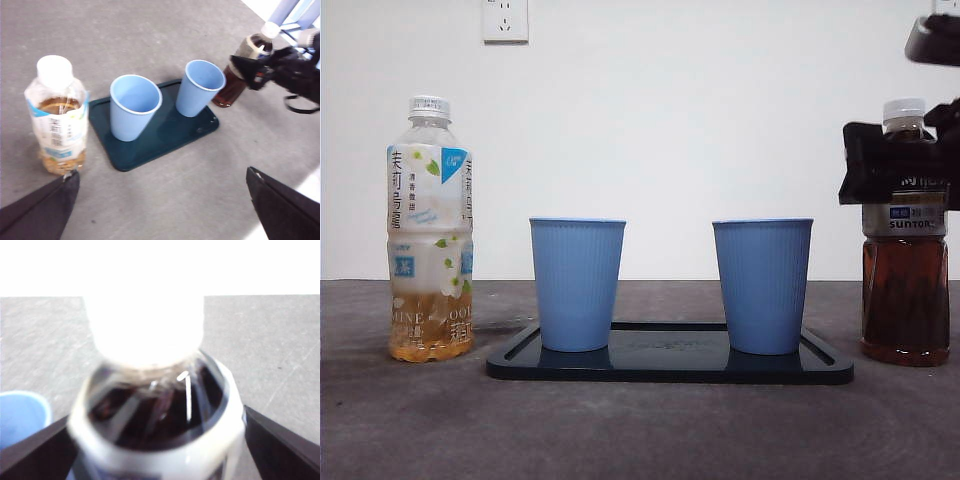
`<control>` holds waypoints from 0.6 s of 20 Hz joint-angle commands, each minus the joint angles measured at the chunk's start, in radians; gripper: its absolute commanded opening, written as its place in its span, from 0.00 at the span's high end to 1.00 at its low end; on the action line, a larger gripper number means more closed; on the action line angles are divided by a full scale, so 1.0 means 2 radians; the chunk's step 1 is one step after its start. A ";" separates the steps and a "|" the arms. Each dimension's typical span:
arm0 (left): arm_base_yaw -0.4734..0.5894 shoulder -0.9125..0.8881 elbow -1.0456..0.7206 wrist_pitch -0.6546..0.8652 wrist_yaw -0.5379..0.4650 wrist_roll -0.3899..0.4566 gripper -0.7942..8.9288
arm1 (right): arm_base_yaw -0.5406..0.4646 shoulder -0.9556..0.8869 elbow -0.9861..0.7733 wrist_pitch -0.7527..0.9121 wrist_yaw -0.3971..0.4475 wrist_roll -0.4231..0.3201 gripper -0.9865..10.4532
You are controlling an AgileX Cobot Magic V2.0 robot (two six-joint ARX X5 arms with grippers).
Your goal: Pour the drink into the cup
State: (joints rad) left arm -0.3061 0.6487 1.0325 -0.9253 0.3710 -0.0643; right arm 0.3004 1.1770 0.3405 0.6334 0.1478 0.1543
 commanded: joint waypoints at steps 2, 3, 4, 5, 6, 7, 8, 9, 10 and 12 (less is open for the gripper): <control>-0.002 0.003 0.006 0.007 -0.022 0.016 0.38 | 0.008 -0.074 0.010 -0.097 -0.015 0.019 0.48; -0.002 0.003 0.002 0.013 -0.028 0.017 0.38 | 0.011 -0.100 0.014 -0.131 -0.024 0.026 0.48; -0.002 0.003 -0.006 0.022 -0.037 0.018 0.38 | 0.017 -0.132 0.020 -0.174 -0.035 0.033 0.48; -0.002 0.004 -0.016 0.032 -0.044 0.018 0.38 | 0.023 -0.160 0.031 -0.224 -0.039 0.043 0.48; -0.002 0.005 -0.026 0.044 -0.046 0.017 0.38 | 0.029 -0.180 0.042 -0.267 -0.039 0.052 0.48; -0.002 0.006 -0.035 0.055 -0.046 0.017 0.38 | 0.033 -0.193 0.052 -0.300 -0.038 0.057 0.48; -0.002 0.006 -0.044 0.066 -0.046 0.015 0.38 | 0.037 -0.207 0.065 -0.338 -0.038 0.062 0.48; -0.002 0.006 -0.057 0.083 -0.047 0.012 0.38 | 0.042 -0.223 0.084 -0.388 -0.038 0.061 0.48; -0.002 0.008 -0.069 0.098 -0.048 0.010 0.38 | 0.045 -0.233 0.100 -0.425 -0.036 0.061 0.48; -0.002 0.010 -0.097 0.131 -0.059 0.003 0.38 | 0.051 -0.252 0.138 -0.504 -0.035 0.062 0.48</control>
State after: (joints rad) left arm -0.3065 0.6605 0.8513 -0.6956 0.2626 -0.0448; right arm 0.3965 0.6762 0.5835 -0.2890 0.0746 0.2584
